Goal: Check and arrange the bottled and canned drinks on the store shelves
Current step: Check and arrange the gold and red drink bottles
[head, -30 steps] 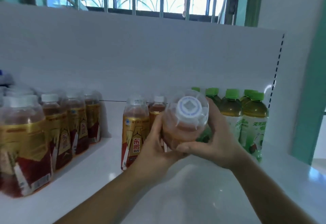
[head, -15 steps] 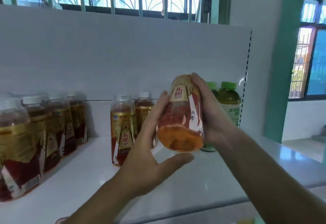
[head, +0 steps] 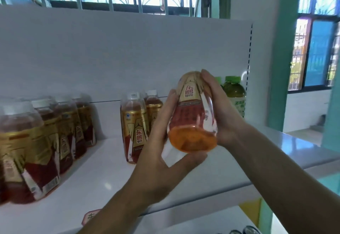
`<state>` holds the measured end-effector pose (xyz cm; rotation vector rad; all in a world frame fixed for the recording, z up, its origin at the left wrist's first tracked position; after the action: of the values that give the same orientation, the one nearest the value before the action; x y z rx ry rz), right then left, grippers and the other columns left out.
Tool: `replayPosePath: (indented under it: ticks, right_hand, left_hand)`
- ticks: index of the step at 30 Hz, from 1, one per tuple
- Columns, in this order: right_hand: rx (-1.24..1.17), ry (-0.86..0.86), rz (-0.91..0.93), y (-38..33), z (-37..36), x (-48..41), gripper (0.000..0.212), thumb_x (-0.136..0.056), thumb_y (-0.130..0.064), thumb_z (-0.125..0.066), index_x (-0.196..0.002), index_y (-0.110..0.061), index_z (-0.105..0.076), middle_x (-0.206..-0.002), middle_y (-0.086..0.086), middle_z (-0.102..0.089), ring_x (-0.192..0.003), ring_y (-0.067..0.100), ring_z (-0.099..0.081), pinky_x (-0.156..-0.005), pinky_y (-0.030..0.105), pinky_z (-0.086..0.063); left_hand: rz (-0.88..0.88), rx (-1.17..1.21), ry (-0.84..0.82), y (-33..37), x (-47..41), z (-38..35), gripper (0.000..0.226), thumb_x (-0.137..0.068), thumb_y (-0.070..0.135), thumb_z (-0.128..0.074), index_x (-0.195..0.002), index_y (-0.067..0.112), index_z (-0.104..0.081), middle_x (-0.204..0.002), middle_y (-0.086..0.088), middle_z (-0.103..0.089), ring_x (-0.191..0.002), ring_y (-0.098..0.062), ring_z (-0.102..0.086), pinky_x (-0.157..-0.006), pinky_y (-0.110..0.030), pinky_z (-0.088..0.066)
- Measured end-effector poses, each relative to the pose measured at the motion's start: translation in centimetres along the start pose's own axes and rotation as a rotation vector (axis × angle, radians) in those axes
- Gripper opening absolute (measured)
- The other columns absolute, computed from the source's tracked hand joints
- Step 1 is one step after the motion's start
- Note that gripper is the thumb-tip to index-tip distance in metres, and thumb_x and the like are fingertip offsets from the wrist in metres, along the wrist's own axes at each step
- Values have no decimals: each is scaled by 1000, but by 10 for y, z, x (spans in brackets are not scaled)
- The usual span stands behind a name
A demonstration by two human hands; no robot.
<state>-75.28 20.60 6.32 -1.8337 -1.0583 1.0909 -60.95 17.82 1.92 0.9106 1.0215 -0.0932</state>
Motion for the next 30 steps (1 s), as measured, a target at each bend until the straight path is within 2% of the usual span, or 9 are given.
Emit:
replayPosePath:
  ticks: [3, 7, 13, 16, 18, 20, 23, 25, 30]
  right_hand:
    - [171, 186, 153, -15, 12, 18, 65, -78, -67, -68, -116, -15, -70, -99, 9, -77, -94, 29, -74, -97, 50, -55]
    - [291, 323, 245, -27, 36, 51, 45, -88, -64, -61, -99, -22, -73, -85, 2, -76, -86, 24, -74, -95, 48, -55]
    - [359, 542, 254, -48, 89, 103, 63, -69, -68, -70, -109, -18, -73, -96, 6, -77, -93, 26, -74, -102, 52, -52]
    - [429, 609, 244, -59, 121, 133, 69, -60, -72, -72, -105, -19, -75, -99, 8, -77, -95, 29, -74, -101, 52, -53]
    - [485, 657, 245, -66, 144, 155, 56, -66, -68, -74, -95, -20, -76, -93, 7, -77, -89, 26, -74, -98, 50, -55]
    - [553, 693, 246, -74, 170, 177, 44, -75, -63, -70, -88, -21, -75, -85, 3, -77, -80, 19, -73, -92, 45, -58]
    - [754, 671, 215, -85, 218, 210, 41, -78, -60, -64, -86, -21, -74, -77, -5, -75, -72, 11, -71, -74, 30, -56]
    - [846, 601, 152, -87, 255, 230, 38, -80, -61, -71, -86, -24, -71, -73, -12, -73, -68, 4, -69, -66, 19, -52]
    - [977, 463, -103, -70, 380, 279, 52, -74, -64, -71, -113, -30, -67, -97, -15, -74, -91, 3, -71, -78, 22, -58]
  left_hand:
    - [142, 167, -64, -7, 4, -12, 97, -58, 68, -82, -140, 58, -31, -132, 30, -57, -123, 0, -57, -97, -23, -53]
    - [183, 318, -131, -10, 10, -48, 94, -72, 36, -73, -152, 39, -25, -136, 14, -60, -127, -14, -57, -103, -42, -52]
    - [225, 459, -234, -13, 11, -120, 79, -76, 18, -71, -142, 40, -33, -126, 21, -64, -119, -5, -62, -86, -22, -55]
    - [252, 490, -315, -14, 12, -162, 96, -70, 42, -78, -151, 38, -26, -132, 23, -60, -123, -3, -59, -97, -26, -53]
    - [302, 504, -360, -17, 15, -193, 101, -69, 48, -73, -155, 38, -20, -136, 21, -58, -124, 1, -57, -103, -27, -50]
    - [358, 513, -423, -20, 18, -227, 91, -68, 48, -72, -148, 42, -31, -129, 23, -62, -117, 4, -60, -93, -18, -53]
    - [457, 479, -502, -28, 23, -285, 69, -67, 45, -80, -128, 39, -48, -113, 17, -71, -103, 1, -67, -79, -12, -52]
    - [533, 462, -481, -39, 26, -329, 64, -69, 37, -86, -122, 32, -52, -108, 9, -73, -94, -2, -70, -73, -12, -53]
    - [719, 402, -395, -99, 59, -454, 54, -73, 13, -81, -117, 27, -53, -102, 4, -74, -87, -6, -71, -68, -15, -54]
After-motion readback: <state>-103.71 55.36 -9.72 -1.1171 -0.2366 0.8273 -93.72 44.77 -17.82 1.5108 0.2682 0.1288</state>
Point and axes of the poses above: each hand's wrist, its own x-axis away from the middle knuckle, its own z-axis out of the back of the hand, y = z × x, the point moved 3 cm from there along -x, towards the middle knuckle
